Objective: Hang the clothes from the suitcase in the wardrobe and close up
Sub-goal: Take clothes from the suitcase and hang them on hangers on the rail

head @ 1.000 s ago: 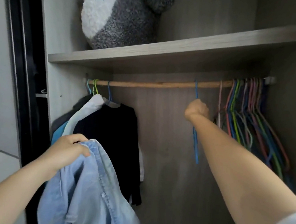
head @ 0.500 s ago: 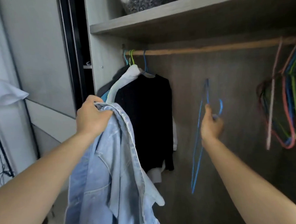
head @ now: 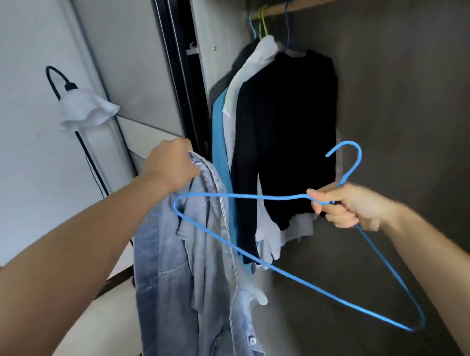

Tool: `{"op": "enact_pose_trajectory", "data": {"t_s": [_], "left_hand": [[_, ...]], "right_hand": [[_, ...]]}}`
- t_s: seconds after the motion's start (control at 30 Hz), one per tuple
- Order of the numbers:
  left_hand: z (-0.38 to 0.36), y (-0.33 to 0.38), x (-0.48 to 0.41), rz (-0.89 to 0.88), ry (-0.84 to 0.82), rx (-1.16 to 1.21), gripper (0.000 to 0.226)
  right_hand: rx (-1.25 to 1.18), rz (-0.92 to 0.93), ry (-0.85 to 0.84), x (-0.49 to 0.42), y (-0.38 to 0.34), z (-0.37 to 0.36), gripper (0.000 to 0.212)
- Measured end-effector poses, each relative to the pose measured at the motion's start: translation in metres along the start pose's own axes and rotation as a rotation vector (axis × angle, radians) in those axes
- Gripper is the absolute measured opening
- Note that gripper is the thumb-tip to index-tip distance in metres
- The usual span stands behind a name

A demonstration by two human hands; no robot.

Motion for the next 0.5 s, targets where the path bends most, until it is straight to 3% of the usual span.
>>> {"op": "enact_pose_trajectory", "data": {"t_s": [0.2,0.3,0.43,0.5], "left_hand": [[0.007,-0.009,0.020,-0.058,0.017,-0.131,0.018],[0.015,-0.014,0.029,-0.013,0.049,-0.087,0.027],[0.032,-0.027,0.049,-0.018,0.120,0.039,0.021],[0.038,-0.028,0.065,-0.038,0.145,0.136,0.024]], "right_hand": [[0.168,0.042,0.171,-0.012,-0.029,-0.046,0.036],[0.148,0.066,0.178,-0.023,-0.050,-0.089,0.039],[0.388,-0.036,0.198,-0.044,-0.039,-0.129,0.038],[0.369,0.016,0.229,-0.050,-0.042,-0.147,0.043]]}}
Point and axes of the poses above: each hand's wrist, its own x-axis away from the middle knuckle, its own z-axis out of the back of the hand, y = z × x, the point moved 7 cm from there along -x, towards the middle knuckle, and after that the axes turned 12 degrees about x, right-handed, at the moved point
